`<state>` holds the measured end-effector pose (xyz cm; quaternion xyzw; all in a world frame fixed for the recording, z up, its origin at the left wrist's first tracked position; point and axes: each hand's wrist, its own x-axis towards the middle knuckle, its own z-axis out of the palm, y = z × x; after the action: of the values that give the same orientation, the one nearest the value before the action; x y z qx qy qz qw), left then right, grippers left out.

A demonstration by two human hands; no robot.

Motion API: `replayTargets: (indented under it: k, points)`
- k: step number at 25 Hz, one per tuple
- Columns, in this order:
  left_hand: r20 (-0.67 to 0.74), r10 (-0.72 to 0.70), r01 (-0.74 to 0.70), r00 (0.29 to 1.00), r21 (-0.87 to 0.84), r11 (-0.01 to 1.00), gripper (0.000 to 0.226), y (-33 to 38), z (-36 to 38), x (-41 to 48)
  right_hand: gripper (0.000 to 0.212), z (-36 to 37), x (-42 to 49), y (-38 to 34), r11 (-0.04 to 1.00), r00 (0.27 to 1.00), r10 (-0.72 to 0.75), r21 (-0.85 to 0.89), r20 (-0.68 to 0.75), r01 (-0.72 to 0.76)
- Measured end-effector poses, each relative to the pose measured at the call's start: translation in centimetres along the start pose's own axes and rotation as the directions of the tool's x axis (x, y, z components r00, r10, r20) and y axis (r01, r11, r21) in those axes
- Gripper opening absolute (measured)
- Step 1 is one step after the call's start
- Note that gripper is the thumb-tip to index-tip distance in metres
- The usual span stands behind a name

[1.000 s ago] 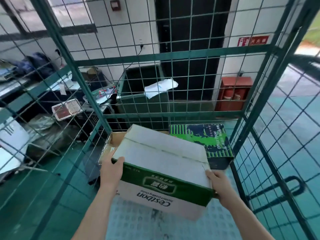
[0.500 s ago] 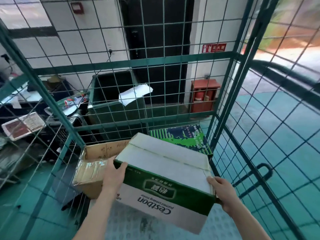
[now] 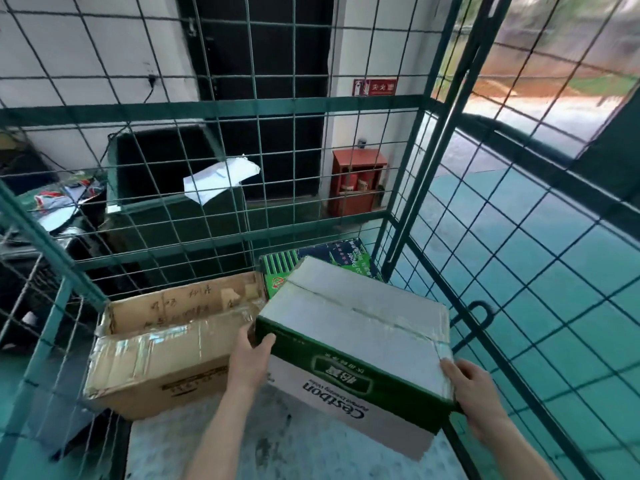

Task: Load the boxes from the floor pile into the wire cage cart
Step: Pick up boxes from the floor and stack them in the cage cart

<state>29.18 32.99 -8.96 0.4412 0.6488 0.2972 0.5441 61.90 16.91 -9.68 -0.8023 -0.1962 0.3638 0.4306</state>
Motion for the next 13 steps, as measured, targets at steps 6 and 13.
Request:
replayTargets:
  k: [6, 13]
  points:
    - [0.052, -0.003, 0.005, 0.999, -0.033, 0.999, 0.052, 0.1, 2.9, 0.0, 0.028, 0.9, 2.7, -1.2, 0.997, 0.994, -0.08, -0.026, -0.073, 0.078]
    - [-0.133, -0.07, 0.064, 0.989, -0.05, 0.997, 0.029, -0.6, 5.1, -0.9, 0.041, 2.9, 10.9, -2.4, 0.998, 0.993, -0.051, 0.019, -0.102, 0.054]
